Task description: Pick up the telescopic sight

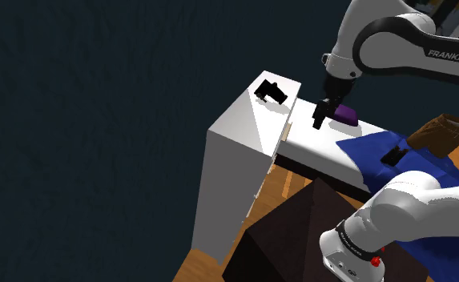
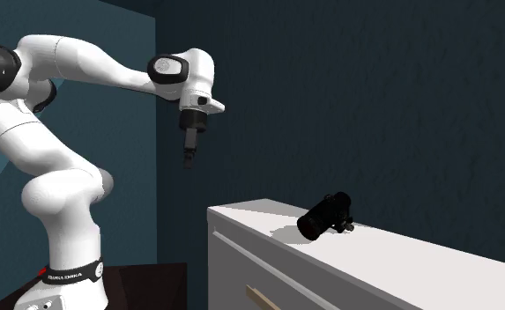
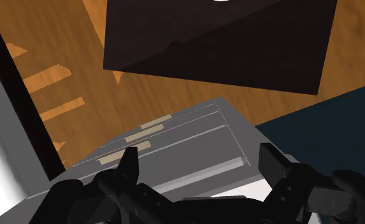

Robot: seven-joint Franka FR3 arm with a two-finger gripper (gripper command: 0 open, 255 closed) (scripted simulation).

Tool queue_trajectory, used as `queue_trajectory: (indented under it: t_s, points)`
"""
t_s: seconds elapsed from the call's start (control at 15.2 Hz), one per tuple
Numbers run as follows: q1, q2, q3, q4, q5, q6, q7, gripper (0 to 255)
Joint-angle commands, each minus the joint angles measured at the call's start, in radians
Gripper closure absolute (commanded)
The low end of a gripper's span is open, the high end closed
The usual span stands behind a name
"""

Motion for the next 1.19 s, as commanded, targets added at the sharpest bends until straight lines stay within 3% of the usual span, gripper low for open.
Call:
queue_trajectory:
  t_s: [0.0,0.53,1.12]
  points:
    - [0.0,0.0,0.0,0.0,0.0,0.0,0.0,0]
    - [-0.019,0.281,-0.129,0.183,-0.025,0.125,-0.19,0]
    - [-0.027,0.63,-0.232,0.497,0.046,0.171,-0.414,0]
